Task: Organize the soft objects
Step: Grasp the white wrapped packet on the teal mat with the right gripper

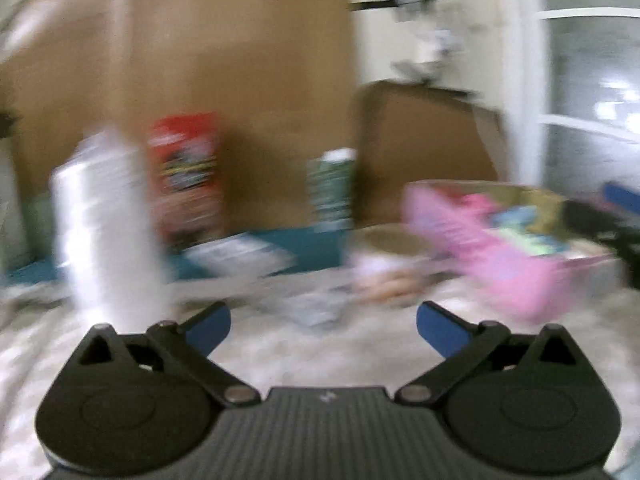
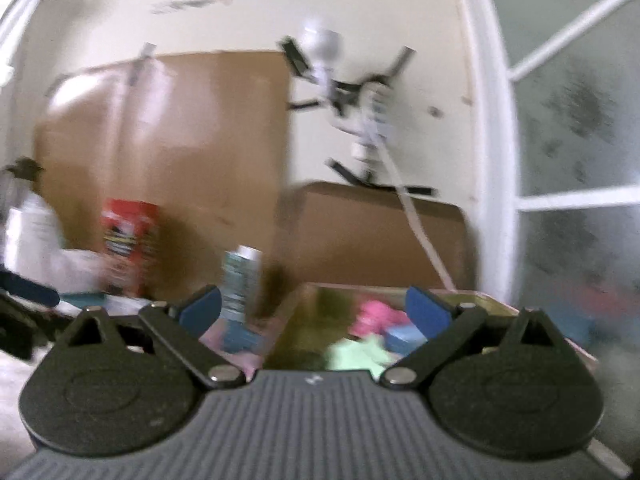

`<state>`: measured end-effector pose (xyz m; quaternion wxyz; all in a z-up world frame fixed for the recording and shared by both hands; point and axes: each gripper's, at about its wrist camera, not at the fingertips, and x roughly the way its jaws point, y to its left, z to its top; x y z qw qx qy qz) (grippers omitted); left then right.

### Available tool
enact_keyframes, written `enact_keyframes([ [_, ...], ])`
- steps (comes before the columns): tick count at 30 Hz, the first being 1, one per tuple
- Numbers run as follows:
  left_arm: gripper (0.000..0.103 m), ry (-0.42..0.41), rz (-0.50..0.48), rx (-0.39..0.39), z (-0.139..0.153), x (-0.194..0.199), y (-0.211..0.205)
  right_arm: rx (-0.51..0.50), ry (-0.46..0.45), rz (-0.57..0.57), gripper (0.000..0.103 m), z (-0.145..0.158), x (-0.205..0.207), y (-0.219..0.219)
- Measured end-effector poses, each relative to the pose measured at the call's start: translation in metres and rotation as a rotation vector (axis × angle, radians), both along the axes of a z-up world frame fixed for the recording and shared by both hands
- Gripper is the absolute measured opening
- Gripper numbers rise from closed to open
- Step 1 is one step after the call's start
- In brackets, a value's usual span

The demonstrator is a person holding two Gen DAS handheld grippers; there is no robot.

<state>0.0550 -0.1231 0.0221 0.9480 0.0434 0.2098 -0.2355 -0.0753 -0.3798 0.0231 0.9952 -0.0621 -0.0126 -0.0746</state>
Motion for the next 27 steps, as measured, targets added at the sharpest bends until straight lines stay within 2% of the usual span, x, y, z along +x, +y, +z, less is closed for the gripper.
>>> enact_keyframes([
  [2,0.103,0.004,0.102,0.032,-0.005,0.008,0.024,-0.034,0.051,0.081,0.101,0.005,0.012,0.022],
  [6,0.103,-0.006,0.200,0.037,-0.016,0.013,0.059,-0.087,0.152,0.211,0.098,0.010,0.049,0.063],
  [7,0.103,0.000,0.215,0.024,-0.018,0.014,0.065,-0.098,0.184,0.239,0.095,0.011,0.060,0.073],
  [10,0.103,0.028,0.224,-0.081,-0.016,0.017,0.081,-0.118,0.310,0.295,0.084,0.011,0.108,0.103],
  [13,0.103,0.037,0.210,-0.141,-0.017,0.015,0.088,-0.110,0.421,0.286,0.078,0.006,0.161,0.124],
  [19,0.103,0.063,0.216,-0.232,-0.020,0.022,0.102,-0.084,0.602,0.225,0.078,-0.009,0.245,0.151],
  [22,0.103,0.051,0.202,-0.245,-0.019,0.020,0.104,-0.070,0.652,0.174,0.080,-0.018,0.268,0.160],
  [27,0.103,0.025,0.192,-0.248,-0.018,0.015,0.103,0.001,0.773,0.137,0.089,-0.033,0.301,0.159],
])
